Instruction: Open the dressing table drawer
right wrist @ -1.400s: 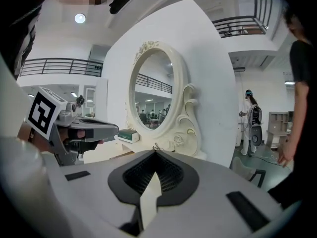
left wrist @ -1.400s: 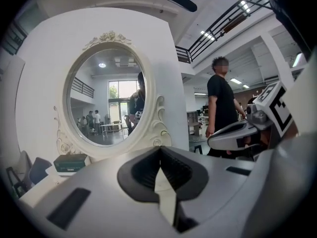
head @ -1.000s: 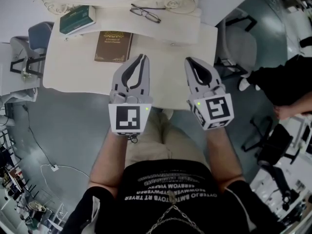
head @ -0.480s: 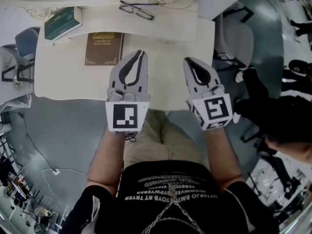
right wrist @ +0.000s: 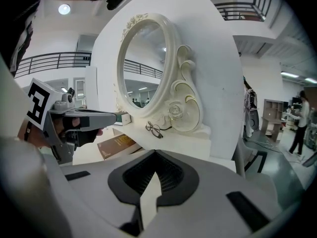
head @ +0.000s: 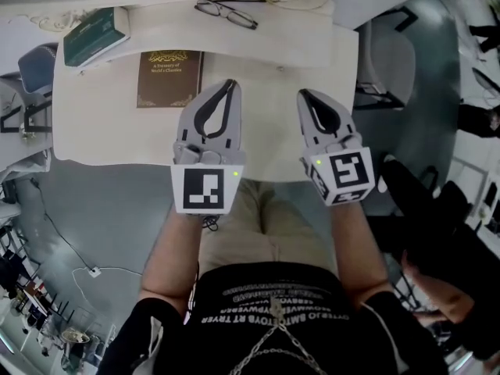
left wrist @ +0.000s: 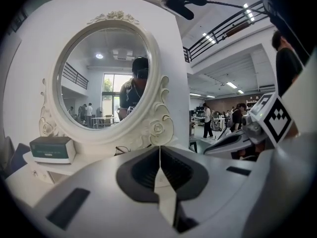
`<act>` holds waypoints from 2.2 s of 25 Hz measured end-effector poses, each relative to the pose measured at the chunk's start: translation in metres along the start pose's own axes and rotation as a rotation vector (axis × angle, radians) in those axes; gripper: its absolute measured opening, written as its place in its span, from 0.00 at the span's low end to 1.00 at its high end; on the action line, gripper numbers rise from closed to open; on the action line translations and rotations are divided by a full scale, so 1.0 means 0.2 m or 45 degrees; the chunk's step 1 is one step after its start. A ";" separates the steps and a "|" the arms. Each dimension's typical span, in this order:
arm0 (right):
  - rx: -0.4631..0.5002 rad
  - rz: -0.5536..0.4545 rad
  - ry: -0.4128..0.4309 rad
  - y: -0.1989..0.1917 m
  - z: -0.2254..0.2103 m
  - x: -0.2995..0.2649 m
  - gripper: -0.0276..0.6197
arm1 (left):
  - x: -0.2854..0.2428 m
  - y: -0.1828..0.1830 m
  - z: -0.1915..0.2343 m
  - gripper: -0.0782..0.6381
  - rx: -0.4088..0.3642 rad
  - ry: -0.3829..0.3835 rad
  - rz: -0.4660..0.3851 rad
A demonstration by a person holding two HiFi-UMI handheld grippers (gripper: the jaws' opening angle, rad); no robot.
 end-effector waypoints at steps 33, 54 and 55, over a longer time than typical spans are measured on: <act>-0.141 0.247 -0.136 -0.29 0.01 -0.44 0.17 | -0.24 -0.21 0.16 0.12 0.002 -0.115 0.102; -0.165 0.329 -0.215 -0.31 0.02 -0.56 0.17 | -0.19 -0.25 0.16 0.12 0.022 -0.095 0.104; -0.161 0.331 -0.212 -0.31 0.02 -0.56 0.17 | -0.18 -0.25 0.16 0.12 0.028 -0.088 0.100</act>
Point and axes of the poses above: the fingertips, and each gripper's own axes: x backward along the fingers, z to its left, y out of its top, the point moved 10 cm from there along x, backward along the fingers, and after that the axes turned 8 degrees about -y, right-handed, at the moved point
